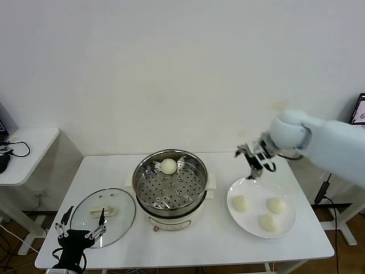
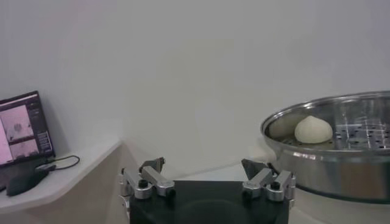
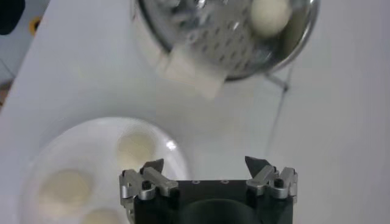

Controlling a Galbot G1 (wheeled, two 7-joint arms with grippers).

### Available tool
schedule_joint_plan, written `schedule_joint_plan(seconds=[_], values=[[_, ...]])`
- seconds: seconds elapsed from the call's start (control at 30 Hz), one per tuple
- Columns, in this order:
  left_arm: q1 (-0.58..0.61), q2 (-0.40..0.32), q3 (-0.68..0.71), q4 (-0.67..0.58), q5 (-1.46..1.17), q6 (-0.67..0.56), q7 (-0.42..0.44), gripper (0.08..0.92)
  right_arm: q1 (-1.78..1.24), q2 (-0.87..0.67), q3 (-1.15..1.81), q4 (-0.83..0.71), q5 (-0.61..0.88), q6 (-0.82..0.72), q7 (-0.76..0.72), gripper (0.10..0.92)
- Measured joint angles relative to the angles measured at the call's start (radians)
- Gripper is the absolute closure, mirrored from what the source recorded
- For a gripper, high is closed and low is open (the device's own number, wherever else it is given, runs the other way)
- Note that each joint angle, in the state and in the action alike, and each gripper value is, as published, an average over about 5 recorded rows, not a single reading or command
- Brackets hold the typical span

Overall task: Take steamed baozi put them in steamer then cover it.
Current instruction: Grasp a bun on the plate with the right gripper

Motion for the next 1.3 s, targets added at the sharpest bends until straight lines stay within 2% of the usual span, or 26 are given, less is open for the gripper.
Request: schedule_joint_plan(seconds=[0.43, 1.17, 1.3], values=[[0.005, -0.016, -0.006, 0.000, 0.010, 0.011, 0.006, 0.177, -0.318, -0.050, 0.186, -0.034, -0.108, -0.014, 0.002, 0.203], [-0.001, -0.024, -0.025, 0.013, 0.009, 0.014, 0.010, 0.177, -0.524, 0.155, 0.310, -0.280, -0.213, 0.002, 0.020, 0.204], [-0.003, -0.024, -0.025, 0.015, 0.009, 0.014, 0.010, 0.177, -0.537, 0.180, 0.318, -0.310, -0.225, 0.001, 0.019, 0.234]])
